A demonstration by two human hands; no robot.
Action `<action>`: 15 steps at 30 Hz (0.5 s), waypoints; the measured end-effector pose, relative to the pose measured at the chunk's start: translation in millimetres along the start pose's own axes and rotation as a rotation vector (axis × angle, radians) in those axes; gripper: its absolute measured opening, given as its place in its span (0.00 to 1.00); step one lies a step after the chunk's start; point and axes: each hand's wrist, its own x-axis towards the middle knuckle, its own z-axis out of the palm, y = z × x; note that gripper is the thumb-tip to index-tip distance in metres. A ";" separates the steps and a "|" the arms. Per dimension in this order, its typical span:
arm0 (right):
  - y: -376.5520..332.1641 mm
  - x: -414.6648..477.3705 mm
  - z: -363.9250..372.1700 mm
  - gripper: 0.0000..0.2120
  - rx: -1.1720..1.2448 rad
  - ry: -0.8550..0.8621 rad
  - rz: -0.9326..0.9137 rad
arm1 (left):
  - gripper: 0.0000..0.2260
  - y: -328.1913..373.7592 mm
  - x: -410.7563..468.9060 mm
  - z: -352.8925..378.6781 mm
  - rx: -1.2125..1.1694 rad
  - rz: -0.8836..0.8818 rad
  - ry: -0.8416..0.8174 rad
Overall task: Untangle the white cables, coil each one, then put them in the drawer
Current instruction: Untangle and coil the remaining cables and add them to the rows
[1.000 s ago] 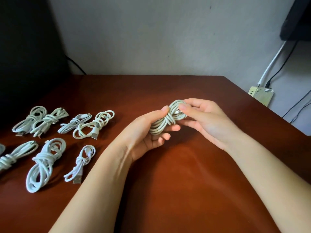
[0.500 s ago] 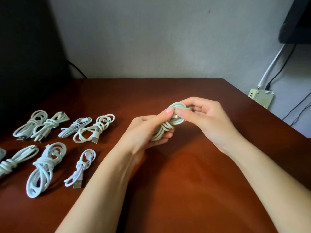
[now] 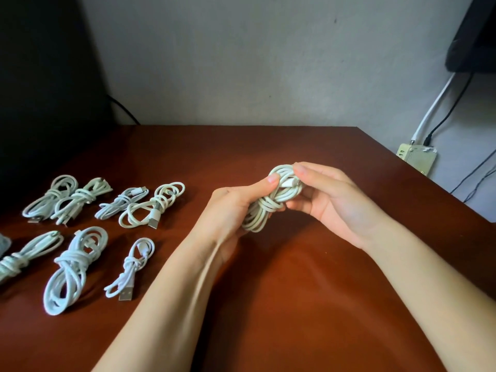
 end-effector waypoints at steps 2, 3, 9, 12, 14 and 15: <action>0.1 0.5 2.2 0.13 0.043 0.009 0.009 | 0.15 -0.6 1.1 -0.8 -0.008 0.011 0.019; -0.1 0.7 3.0 0.13 0.064 0.016 0.018 | 0.14 -1.2 1.9 -1.5 0.005 0.018 0.027; -2.8 0.9 -1.1 0.11 0.080 0.105 0.103 | 0.21 -8.4 4.5 1.5 0.162 0.114 0.048; -0.7 1.4 -1.4 0.12 -0.017 0.102 0.060 | 0.22 -9.4 5.3 2.2 0.168 0.133 0.055; 1.0 1.4 -0.4 0.14 -0.055 0.102 0.041 | 0.22 -10.7 6.6 2.1 0.180 0.139 0.063; 1.4 1.4 0.1 0.15 -0.062 0.100 0.038 | 0.22 -11.0 6.5 2.2 0.182 0.141 0.063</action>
